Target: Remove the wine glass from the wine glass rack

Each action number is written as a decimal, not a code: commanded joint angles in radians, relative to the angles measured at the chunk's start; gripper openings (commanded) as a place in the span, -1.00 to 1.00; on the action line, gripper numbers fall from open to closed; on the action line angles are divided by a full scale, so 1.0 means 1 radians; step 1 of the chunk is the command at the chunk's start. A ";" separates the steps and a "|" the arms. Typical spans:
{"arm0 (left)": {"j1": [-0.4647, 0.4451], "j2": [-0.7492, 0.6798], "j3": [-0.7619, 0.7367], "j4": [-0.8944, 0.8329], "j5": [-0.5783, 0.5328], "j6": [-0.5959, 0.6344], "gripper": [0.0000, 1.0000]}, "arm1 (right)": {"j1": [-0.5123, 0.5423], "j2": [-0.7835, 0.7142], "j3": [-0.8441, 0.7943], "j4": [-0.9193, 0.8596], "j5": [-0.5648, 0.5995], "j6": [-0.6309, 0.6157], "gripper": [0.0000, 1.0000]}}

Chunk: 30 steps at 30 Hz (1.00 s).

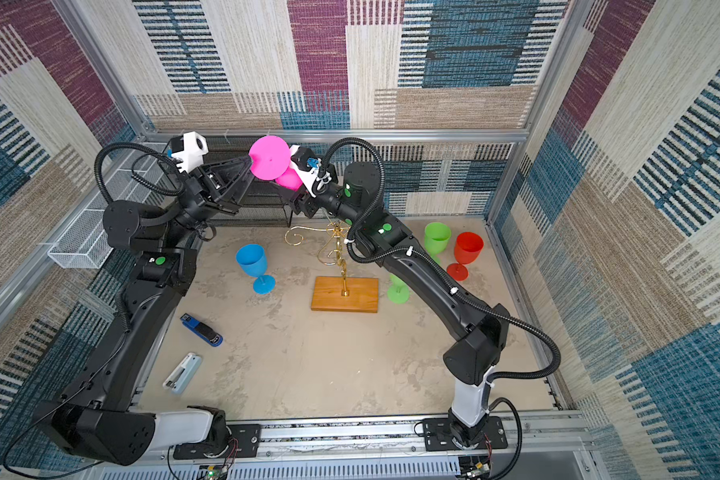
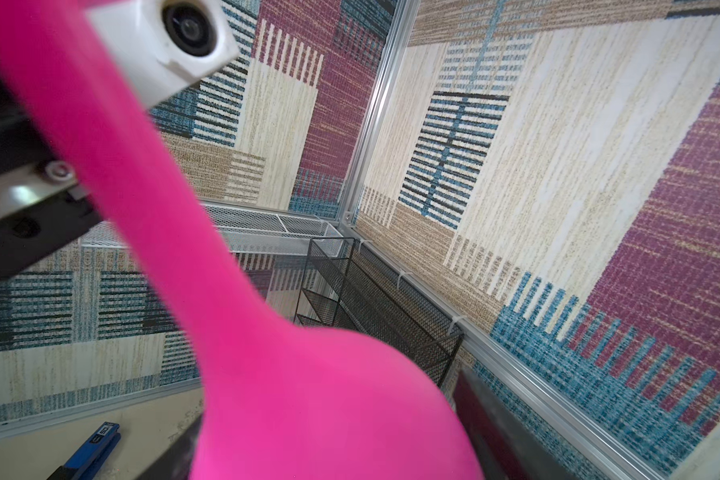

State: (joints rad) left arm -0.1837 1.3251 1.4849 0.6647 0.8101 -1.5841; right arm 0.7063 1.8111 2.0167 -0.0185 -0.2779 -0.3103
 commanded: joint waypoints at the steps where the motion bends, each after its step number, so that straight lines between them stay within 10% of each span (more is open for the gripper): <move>1: 0.000 -0.016 0.006 0.090 -0.027 0.077 -0.18 | 0.002 -0.010 0.038 -0.045 0.005 0.049 0.28; 7: 0.001 -0.098 -0.049 0.076 -0.071 0.384 0.07 | 0.002 -0.021 0.124 -0.226 0.032 0.086 0.18; 14: -0.006 -0.271 -0.214 -0.148 -0.294 1.202 0.18 | 0.004 -0.092 0.143 -0.489 0.033 0.126 0.02; 21: -0.016 -0.254 -0.331 -0.019 -0.147 1.845 0.16 | 0.075 -0.151 0.088 -0.647 0.127 0.120 -0.06; 30: -0.016 -0.232 -0.360 0.082 -0.034 2.116 0.07 | 0.128 -0.190 -0.028 -0.673 0.162 0.159 -0.16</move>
State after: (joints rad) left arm -0.1993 1.0927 1.1271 0.6697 0.7120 0.3725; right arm 0.8272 1.6409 2.0140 -0.7021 -0.1230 -0.1768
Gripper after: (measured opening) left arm 0.542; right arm 0.737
